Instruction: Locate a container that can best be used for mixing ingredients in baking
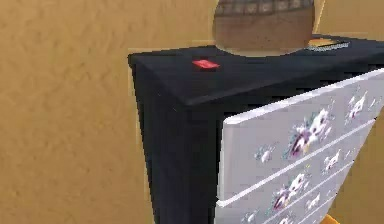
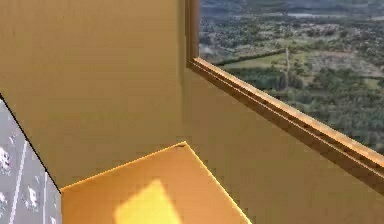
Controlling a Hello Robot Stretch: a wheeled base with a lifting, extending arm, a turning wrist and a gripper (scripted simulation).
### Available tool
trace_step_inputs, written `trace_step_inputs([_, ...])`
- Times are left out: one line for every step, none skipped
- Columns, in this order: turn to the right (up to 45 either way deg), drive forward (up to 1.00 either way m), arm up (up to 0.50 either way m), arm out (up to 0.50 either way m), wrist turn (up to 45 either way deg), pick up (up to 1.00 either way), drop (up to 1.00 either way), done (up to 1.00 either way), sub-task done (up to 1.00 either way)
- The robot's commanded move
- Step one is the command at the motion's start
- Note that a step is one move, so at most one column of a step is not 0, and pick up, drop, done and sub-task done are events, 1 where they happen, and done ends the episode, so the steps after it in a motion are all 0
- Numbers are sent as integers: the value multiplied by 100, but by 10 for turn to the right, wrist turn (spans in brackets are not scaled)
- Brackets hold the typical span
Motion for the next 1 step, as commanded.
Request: trace_step_inputs([-450, 0, 0, 0, 0, 0, 0, 0, 0])
